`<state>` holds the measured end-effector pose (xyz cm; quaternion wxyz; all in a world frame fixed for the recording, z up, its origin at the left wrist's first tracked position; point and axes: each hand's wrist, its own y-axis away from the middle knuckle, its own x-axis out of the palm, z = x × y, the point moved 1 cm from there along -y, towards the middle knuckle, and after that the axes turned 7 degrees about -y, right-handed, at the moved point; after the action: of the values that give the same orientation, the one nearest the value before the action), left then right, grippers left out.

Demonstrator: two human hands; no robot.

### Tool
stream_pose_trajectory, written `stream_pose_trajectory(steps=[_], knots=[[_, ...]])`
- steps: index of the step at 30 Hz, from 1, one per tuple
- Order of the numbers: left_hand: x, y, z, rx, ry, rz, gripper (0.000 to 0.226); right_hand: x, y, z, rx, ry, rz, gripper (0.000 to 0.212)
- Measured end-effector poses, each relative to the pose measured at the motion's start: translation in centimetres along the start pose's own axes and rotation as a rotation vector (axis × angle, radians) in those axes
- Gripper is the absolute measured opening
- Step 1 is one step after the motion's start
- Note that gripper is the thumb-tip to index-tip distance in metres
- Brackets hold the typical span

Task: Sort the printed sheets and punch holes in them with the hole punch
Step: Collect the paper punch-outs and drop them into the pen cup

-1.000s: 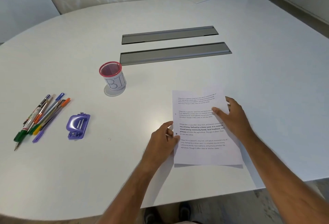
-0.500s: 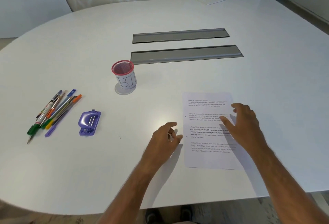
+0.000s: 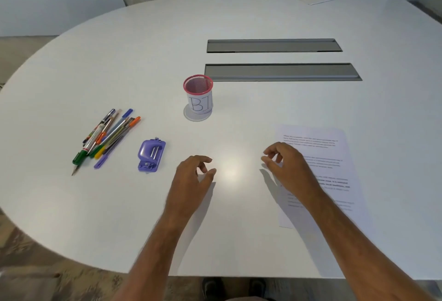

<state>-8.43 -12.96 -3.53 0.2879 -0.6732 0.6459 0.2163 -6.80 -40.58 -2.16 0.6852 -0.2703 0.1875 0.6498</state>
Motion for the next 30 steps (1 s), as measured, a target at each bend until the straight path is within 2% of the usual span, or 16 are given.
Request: stream_pose_trajectory(steps=[5,12,22,30], knots=[[-2.5,0.1,2.5,-0.046,-0.059,-0.02,0.025,3.8,-1.3,2.2,0.005,-0.08,0.075,0.018],[-4.0,0.6,4.6,-0.07,-0.057,0.019,0.046,8.4,-2.9,4.3,0.019,-0.15,0.177,0.015],[-4.6,-0.2,4.9,-0.027,-0.059,0.103,0.029,11.8,-4.1,6.1,0.022,-0.165,0.191,0.012],[-4.0,0.0,4.7,-0.007,-0.105,0.075,0.021,13.3,-3.6,6.6,-0.016,-0.153,0.206,0.015]])
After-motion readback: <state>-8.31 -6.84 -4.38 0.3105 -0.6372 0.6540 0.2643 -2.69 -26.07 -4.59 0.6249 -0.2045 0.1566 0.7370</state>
